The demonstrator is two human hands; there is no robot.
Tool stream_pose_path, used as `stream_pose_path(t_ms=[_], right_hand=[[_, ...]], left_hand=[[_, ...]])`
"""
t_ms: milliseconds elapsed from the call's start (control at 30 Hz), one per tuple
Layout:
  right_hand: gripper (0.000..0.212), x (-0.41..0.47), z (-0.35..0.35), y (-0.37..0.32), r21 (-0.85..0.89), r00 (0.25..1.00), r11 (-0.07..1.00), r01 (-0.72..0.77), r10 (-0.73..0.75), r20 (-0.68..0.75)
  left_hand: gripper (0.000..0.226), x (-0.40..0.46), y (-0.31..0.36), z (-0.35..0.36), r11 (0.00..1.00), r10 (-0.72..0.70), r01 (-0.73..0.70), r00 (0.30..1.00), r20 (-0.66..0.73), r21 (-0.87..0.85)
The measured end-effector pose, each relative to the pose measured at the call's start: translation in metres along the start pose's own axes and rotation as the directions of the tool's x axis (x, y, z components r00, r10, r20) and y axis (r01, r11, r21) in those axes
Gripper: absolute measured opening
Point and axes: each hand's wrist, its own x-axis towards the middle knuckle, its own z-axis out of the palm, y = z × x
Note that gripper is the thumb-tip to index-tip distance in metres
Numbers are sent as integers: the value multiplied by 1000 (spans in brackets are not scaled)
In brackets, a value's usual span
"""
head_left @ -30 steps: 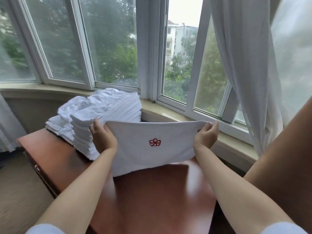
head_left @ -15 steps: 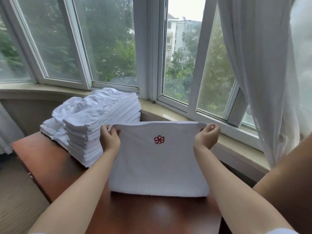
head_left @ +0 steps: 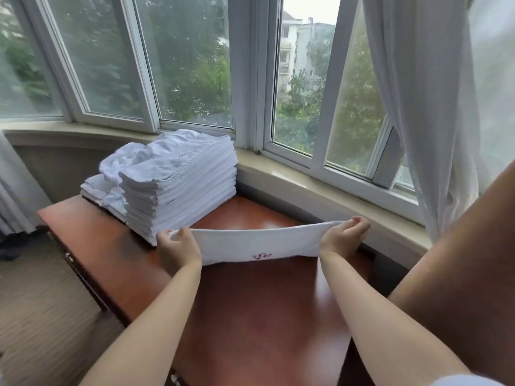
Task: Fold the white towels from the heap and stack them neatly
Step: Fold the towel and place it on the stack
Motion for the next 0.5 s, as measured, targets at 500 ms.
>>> stream_pose_path(t_ms=[500], right_hand=[[26, -11, -5, 103, -373, 917, 885, -280, 361, 170]], left_hand=[[27, -21, -105, 16, 894, -55, -86, 952, 300, 439]])
